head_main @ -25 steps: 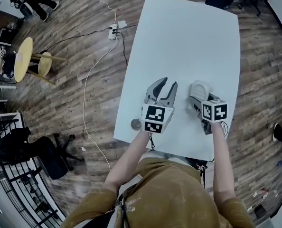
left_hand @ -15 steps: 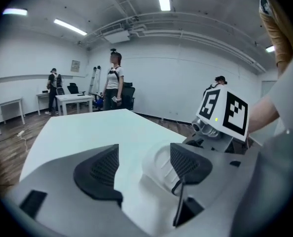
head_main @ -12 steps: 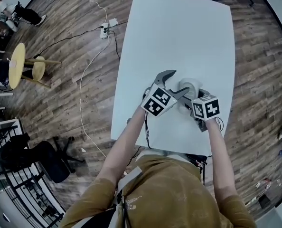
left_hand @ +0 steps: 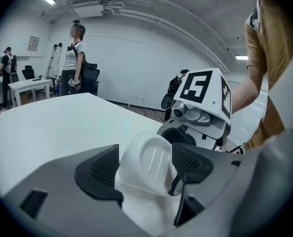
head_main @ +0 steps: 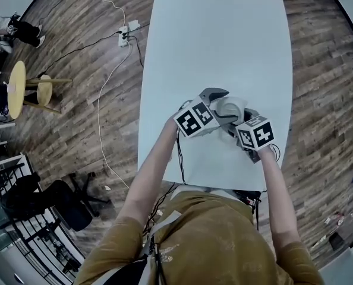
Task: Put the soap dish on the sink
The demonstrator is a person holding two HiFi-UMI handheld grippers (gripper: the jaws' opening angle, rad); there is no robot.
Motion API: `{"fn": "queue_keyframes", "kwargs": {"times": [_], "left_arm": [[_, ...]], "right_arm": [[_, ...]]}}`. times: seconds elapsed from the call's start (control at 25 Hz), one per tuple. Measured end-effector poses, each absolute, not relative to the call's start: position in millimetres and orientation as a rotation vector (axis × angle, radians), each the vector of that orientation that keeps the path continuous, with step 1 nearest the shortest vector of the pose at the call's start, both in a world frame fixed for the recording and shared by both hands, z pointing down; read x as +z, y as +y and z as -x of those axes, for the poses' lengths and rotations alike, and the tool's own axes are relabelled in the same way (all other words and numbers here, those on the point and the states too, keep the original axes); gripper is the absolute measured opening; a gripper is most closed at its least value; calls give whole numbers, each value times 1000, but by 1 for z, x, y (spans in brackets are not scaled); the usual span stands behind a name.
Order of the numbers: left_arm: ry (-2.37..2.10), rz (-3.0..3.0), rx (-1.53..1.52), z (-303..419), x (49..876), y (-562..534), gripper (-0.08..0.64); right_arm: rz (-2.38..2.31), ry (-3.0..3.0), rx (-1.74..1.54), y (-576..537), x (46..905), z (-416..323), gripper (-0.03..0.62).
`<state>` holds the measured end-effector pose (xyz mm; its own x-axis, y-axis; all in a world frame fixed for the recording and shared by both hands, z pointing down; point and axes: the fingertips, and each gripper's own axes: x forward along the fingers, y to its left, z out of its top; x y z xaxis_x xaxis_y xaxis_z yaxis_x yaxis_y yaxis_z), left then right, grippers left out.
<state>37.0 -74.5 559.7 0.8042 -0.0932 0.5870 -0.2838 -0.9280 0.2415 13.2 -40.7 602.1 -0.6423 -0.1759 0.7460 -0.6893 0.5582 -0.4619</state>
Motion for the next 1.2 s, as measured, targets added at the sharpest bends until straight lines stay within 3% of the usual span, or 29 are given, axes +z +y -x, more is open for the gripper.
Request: {"fn": "queue_keyframes", "kwargs": {"times": [0.32, 1.04, 1.2], "left_arm": [[-181, -2680, 1003, -46, 575, -74, 290], [-202, -2640, 900, -44, 572, -78, 277], [-233, -2632, 966, -35, 579, -81, 218]], "right_arm": [[-677, -2145, 1076, -38, 604, -16, 301], [-726, -2113, 915, -39, 597, -28, 301], [-801, -2075, 817, -46, 596, -51, 301]]}}
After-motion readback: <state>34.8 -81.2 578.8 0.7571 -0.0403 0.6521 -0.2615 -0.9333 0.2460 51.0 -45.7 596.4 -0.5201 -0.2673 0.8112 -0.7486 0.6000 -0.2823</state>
